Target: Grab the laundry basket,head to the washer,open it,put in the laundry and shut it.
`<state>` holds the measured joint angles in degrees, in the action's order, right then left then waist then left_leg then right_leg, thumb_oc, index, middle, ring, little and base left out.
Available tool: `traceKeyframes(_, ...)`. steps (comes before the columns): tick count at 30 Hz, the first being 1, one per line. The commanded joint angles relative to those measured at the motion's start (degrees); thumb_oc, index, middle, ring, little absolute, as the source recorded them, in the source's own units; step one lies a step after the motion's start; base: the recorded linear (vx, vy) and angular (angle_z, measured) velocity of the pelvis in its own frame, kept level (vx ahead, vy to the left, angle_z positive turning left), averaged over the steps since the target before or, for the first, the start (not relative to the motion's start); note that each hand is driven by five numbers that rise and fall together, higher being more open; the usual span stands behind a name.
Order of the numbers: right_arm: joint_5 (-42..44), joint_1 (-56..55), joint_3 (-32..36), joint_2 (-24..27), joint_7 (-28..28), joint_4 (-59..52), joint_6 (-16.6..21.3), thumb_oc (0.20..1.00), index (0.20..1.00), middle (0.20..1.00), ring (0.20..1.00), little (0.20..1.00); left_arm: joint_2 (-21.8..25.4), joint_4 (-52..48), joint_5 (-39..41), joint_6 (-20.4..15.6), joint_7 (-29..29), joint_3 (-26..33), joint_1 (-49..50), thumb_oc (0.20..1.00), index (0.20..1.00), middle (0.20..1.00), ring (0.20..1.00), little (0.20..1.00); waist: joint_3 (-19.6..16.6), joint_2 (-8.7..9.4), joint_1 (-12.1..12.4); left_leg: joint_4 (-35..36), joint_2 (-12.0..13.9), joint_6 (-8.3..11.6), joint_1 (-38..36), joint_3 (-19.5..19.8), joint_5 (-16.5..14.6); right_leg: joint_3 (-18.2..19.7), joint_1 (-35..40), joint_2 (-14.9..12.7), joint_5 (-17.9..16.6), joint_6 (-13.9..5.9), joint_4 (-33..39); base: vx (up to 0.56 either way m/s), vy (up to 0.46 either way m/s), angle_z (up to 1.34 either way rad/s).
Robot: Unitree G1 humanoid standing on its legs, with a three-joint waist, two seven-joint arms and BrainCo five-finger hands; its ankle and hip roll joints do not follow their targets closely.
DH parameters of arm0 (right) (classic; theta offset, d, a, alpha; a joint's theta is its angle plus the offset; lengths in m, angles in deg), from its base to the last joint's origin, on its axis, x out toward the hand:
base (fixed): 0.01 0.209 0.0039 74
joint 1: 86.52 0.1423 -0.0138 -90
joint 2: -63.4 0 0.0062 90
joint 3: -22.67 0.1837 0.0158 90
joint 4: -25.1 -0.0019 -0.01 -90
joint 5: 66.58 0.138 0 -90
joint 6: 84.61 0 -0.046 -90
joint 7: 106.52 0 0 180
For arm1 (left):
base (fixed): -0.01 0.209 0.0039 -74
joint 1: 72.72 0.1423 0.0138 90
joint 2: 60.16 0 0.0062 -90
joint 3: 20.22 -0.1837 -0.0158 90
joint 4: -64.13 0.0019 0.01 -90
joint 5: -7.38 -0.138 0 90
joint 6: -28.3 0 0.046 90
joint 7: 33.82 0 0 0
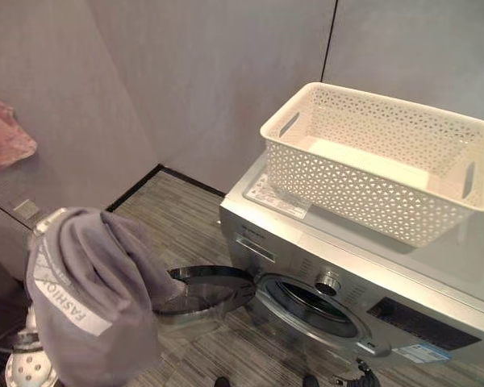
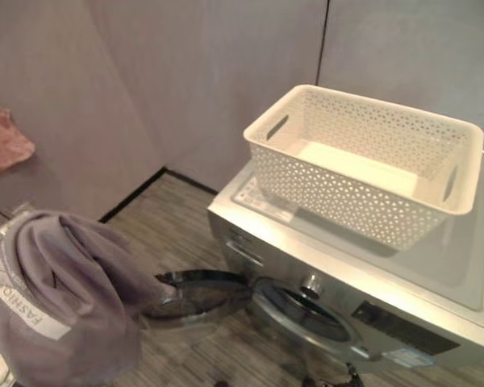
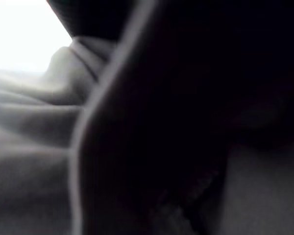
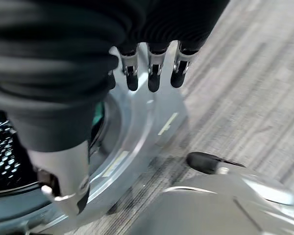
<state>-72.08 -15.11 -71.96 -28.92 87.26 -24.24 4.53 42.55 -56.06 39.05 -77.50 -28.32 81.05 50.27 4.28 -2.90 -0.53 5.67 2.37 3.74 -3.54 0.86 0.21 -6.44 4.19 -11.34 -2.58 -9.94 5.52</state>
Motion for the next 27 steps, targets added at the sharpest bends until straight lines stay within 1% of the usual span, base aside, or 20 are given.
traceKeyframes(1, -0.7, 3.8, -0.4, 2.2, 2.9, 6.6, 0.8, 1.0, 1.0, 1.0, 1.0, 1.0, 2.8, -3.3, 2.3, -1.7, -2.8, 1.3, -5.0, 0.2, 0.2, 0.2, 0.2, 0.2, 1.2, 1.74, -0.8, -3.2, 0.1, -3.33, -0.6, -0.1, -6.2, -0.2, -1.4, -3.6, -0.7, -1.98, -0.5, -0.07, -0.079, 0.23)
traceKeyframes(2, 0.1, 6.0, -1.7, 1.9, 3.7, 9.6, 0.5, 1.0, 1.0, 1.0, 1.0, 1.0, 3.2, -1.2, 4.5, -0.6, -3.9, -2.4, -3.6, 0.2, 0.2, 0.2, 0.2, 0.2, 2.2, 1.27, -0.3, -4.0, 0.5, -2.95, 0.4, 0.6, -5.9, -0.5, -1.5, -3.4, -0.4, -1.75, -0.5, -0.07, -0.075, 0.16)
traceKeyframes(5, 0.1, 8.4, -3.8, 2.5, 3.7, 11.1, 0.9, 1.0, 1.0, 1.0, 1.0, 1.0, 3.6, 4.4, 5.9, 0.6, -6.3, -7.7, -2.7, 0.2, 0.2, 0.2, 0.2, 0.2, 3.1, 0.83, -0.1, -4.2, 1.0, -2.62, 1.2, 1.1, -5.6, -0.2, -1.9, -3.0, -0.2, -1.41, -0.5, -0.06, -0.068, 0.1)
traceKeyframes(6, 0.1, 8.4, -3.8, 2.5, 3.7, 11.1, 0.9, 1.0, 1.0, 1.0, 1.0, 1.0, 3.6, 4.4, 5.9, 0.5, -6.3, -7.8, -2.7, 0.2, 0.2, 0.2, 0.2, 0.2, 3.1, 0.82, -0.1, -4.2, 1.0, -2.62, 1.2, 1.0, -5.6, -0.2, -1.9, -3.0, -0.2, -1.41, -0.5, -0.06, -0.052, 0.15)
traceKeyframes(7, 0.3, 10.0, -5.3, 2.8, 3.3, 12.4, 1.2, 1.0, 1.0, 1.0, 1.0, 1.0, 4.0, 8.8, 5.7, 1.2, -7.3, -11.0, -2.7, 0.2, 0.2, 0.2, 0.2, 0.2, 3.7, 0.68, 0.1, -3.7, 1.4, -2.54, 1.4, 1.1, -5.1, 0.4, -2.6, -2.7, -0.2, -1.38, -0.5, -0.04, -0.034, 0.07)
traceKeyframes(8, 0.4, 10.0, -5.2, 2.9, 3.3, 12.4, 1.2, 1.0, 1.0, 1.0, 1.0, 1.0, 4.0, 9.0, 5.7, 1.0, -7.4, -11.2, -2.9, 0.2, 0.2, 0.2, 0.2, 0.2, 3.7, 0.61, 0.2, -3.6, 1.4, -2.53, 1.4, 1.1, -5.0, 0.4, -2.6, -2.7, -0.2, -1.37, -0.5, -0.07, -0.045, -0.04)
traceKeyframes(9, 0.7, 10.9, -5.8, 3.1, 3.3, 12.9, 1.3, 1.0, 1.0, 1.0, 1.0, 1.0, 3.7, 11.2, 5.8, 1.4, -7.6, -12.6, -2.8, 0.2, 0.2, 0.2, 0.2, 0.2, 4.2, 0.44, 0.3, -3.2, 1.6, -2.48, 1.5, 0.8, -4.6, 0.9, -3.4, -2.4, -0.3, -1.31, -0.5, -0.08, -0.065, -0.07)
traceKeyframes(10, 1.9, 12.6, -6.5, 3.4, 3.3, 15.2, 1.9, 1.0, 1.0, 1.0, 1.0, 1.0, 3.4, 17.7, 4.3, 2.1, -8.2, -16.2, -2.7, 0.2, 0.2, 0.2, 0.2, 0.2, 4.8, 0.3, 0.4, -2.4, 2.2, -2.17, 2.2, 0.3, -3.6, 1.5, -4.8, -1.9, -0.5, -1.15, -0.5, -0.08, -0.065, -0.11)
traceKeyframes(11, 1.9, 12.6, -6.5, 3.4, 3.3, 15.3, 1.9, 1.0, 1.0, 1.0, 1.0, 1.0, 3.4, 17.9, 4.3, 2.0, -8.2, -16.3, -2.8, 0.2, 0.2, 0.2, 0.2, 0.2, 4.8, 0.26, 0.5, -2.3, 2.2, -2.16, 2.2, 0.3, -3.6, 1.6, -4.9, -1.9, -0.5, -1.13, -0.5, -0.07, -0.071, -0.13)
traceKeyframes(12, 2.3, 13.5, -6.9, 3.2, 3.3, 15.9, 2.1, 1.0, 1.0, 1.0, 1.0, 1.0, 3.6, 19.9, 2.6, 2.2, -8.4, -17.1, -2.3, 0.2, 0.2, 0.2, 0.2, 0.2, 5.0, 0.19, 0.5, -2.0, 2.4, -2.12, 2.3, 0.2, -3.4, 1.9, -5.3, -1.6, -0.4, -1.16, -0.5, -0.07, -0.032, -0.12)
traceKeyframes(13, 3.0, 14.9, -7.3, 3.9, 3.6, 16.4, 2.0, 1.0, 1.0, 1.0, 1.0, 1.0, 2.8, 24.6, 1.4, 2.4, -7.7, -18.8, -2.9, 0.2, 0.2, 0.2, 0.2, 0.2, 5.6, 0.14, 0.3, -1.3, 2.7, -2.04, 2.7, -0.1, -2.8, 2.8, -6.7, -1.3, -0.6, -1.13, -0.5, -0.1, -0.037, -0.17)
traceKeyframes(15, 3.9, 15.0, -7.5, 4.6, 3.6, 16.3, 2.1, 1.0, 1.0, 1.0, 1.0, 1.0, 1.2, 28.6, 1.3, 2.9, -6.6, -19.4, -4.1, 0.2, 0.2, 0.2, 0.2, 0.2, 5.8, 0.16, 0.2, -1.0, 2.9, -1.9, 3.3, -0.6, -2.5, 3.7, -8.0, -0.9, -0.7, -0.99, -0.5, -0.07, -0.036, -0.26)
traceKeyframes(17, 4.3, 14.9, -7.3, 4.8, 3.7, 16.3, 2.2, 1.0, 1.0, 1.0, 1.0, 1.0, 0.6, 30.2, 1.1, 3.2, -6.6, -19.8, -4.8, 0.2, 0.2, 0.2, 0.2, 0.2, 5.7, 0.11, 0.1, -1.0, 3.1, -1.83, 3.5, -0.8, -2.4, 3.9, -8.4, -0.7, -0.8, -0.91, -0.5, -0.01, -0.031, -0.16)
traceKeyframes(19, 5.3, 15.6, -7.4, 4.9, 3.6, 16.4, 2.5, 1.0, 1.0, 1.0, 1.0, 1.0, -0.4, 33.8, -1.1, 4.3, -7.0, -21.6, -6.6, 0.2, 0.2, 0.2, 0.2, 0.2, 5.5, 0.24, -0.6, -1.0, 3.5, -1.8, 3.2, -1.4, -2.6, 4.9, -8.7, -0.1, -0.5, -0.63, -0.5, 0.02, -0.033, -0.09)
traceKeyframes(21, 5.5, 15.7, -7.5, 5.0, 3.6, 16.4, 2.5, 1.0, 1.0, 1.0, 1.0, 1.0, -0.7, 35.0, -1.9, 4.4, -7.0, -22.4, -7.4, 0.2, 0.2, 0.2, 0.2, 0.2, 5.5, 0.23, -0.7, -0.9, 3.5, -1.76, 3.0, -1.6, -2.7, 5.1, -8.7, 0.0, -0.5, -0.59, -0.5, 0.02, -0.02, -0.13)
traceKeyframes(22, 5.9, 16.1, -7.8, 4.9, 3.7, 15.7, 2.7, 1.0, 1.0, 1.0, 1.0, 1.0, -1.8, 38.1, -4.0, 4.6, -6.8, -24.9, -10.4, 0.2, 0.2, 0.2, 0.2, 0.2, 5.4, 0.41, -1.3, -0.8, 3.7, -1.71, 2.6, -2.1, -2.8, 5.6, -8.9, 0.2, -0.4, -0.54, -0.5, 0.01, -0.02, -0.14)
traceKeyframes(26, 6.2, 17.5, -9.0, 5.1, 3.9, 13.9, 2.8, 1.0, 1.0, 1.0, 1.0, 1.0, -3.9, 42.5, -5.6, 4.6, -5.1, -28.5, -17.2, 0.2, 0.2, 0.2, 0.2, 0.2, 6.3, 0.84, -2.4, -0.7, 3.8, -1.53, 3.2, -3.0, -2.7, 6.5, -10.5, 0.5, -0.9, -0.55, -0.5, -0.07, -0.019, -0.17)
traceKeyframes(27, 6.9, 19.0, -10.3, 5.1, 4.4, 12.3, 2.9, 1.0, 1.0, 1.0, 1.0, 1.0, -5.6, 45.9, -6.4, 3.9, -3.3, -32.2, -24.9, 0.2, 0.2, 0.2, 0.2, 0.2, 8.8, 1.63, -3.4, -1.8, 3.9, -1.14, 5.7, -3.9, -1.9, 7.0, -13.0, 0.6, -1.8, -0.51, -0.5, -0.24, -0.041, -0.35)
